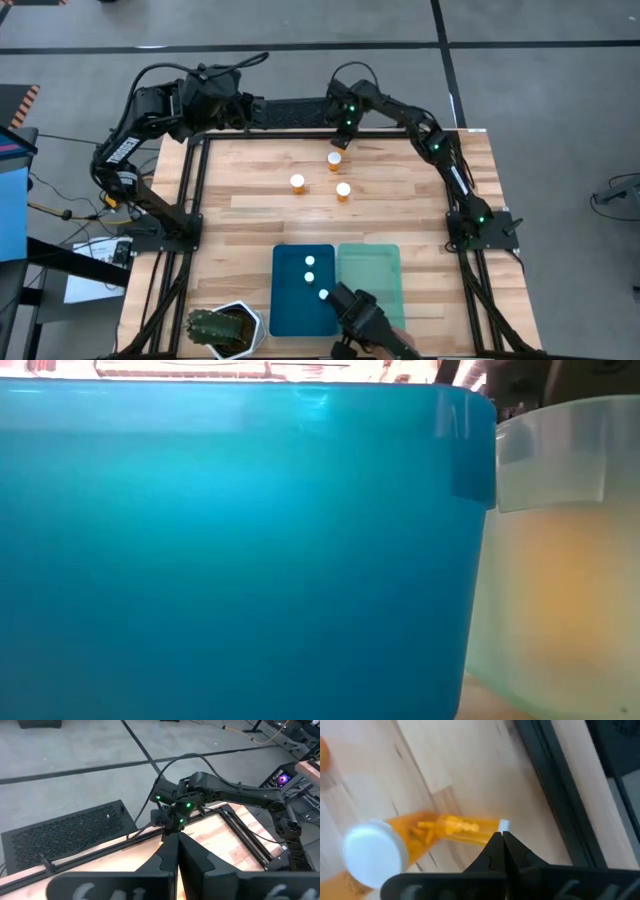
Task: Pick and place medicine bottles into bin by pill shape (circle, oval)
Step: Put the small orange pill bottle into the blue bin
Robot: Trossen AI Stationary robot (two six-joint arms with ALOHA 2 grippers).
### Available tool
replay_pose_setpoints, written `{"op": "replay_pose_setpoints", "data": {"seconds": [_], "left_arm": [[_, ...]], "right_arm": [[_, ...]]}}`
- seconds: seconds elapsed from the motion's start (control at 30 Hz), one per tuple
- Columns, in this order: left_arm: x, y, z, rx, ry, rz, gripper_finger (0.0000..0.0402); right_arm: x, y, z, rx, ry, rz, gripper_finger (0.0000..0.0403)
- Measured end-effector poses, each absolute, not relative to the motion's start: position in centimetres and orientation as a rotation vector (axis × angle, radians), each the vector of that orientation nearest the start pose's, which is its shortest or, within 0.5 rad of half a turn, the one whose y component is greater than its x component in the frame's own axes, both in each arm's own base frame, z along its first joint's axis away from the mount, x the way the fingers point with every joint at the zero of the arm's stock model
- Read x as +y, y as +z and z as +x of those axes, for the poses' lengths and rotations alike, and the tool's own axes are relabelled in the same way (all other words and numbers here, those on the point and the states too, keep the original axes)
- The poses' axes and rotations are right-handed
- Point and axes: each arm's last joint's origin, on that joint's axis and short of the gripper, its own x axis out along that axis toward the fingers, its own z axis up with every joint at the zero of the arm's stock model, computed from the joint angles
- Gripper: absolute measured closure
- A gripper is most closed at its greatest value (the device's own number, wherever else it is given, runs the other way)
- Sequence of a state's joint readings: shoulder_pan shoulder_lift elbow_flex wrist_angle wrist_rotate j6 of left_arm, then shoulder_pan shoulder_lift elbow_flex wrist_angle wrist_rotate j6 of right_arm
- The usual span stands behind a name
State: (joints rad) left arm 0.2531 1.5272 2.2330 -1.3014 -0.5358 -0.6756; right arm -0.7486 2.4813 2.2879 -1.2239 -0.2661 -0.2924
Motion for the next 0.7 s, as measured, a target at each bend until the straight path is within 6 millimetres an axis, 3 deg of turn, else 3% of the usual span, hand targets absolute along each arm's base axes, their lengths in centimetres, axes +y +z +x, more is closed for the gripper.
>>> {"op": "replay_pose_setpoints", "data": {"seconds": [0.13, 0.33, 0.5, 0.7], "left_arm": [[7.3, 52.0, 22.2, 0.326, 0.932, -0.526, 0.0401], [7.3, 52.0, 22.2, 0.326, 0.932, -0.525, 0.0402], [7.3, 52.0, 22.2, 0.327, 0.931, -0.525, 0.0402], [7.3, 52.0, 22.2, 0.327, 0.929, -0.527, 0.0402]], "right_arm": [[-33.3, 18.1, 36.4, 1.300, -0.202, 0.450, 0.0403], [-34.0, 20.2, 35.7, 1.226, -0.206, 0.364, 0.0403], [-35.3, 19.0, 34.9, 1.235, -0.235, 0.404, 0.0403], [-35.8, 20.0, 33.5, 1.237, -0.225, 0.427, 0.0403]]}}
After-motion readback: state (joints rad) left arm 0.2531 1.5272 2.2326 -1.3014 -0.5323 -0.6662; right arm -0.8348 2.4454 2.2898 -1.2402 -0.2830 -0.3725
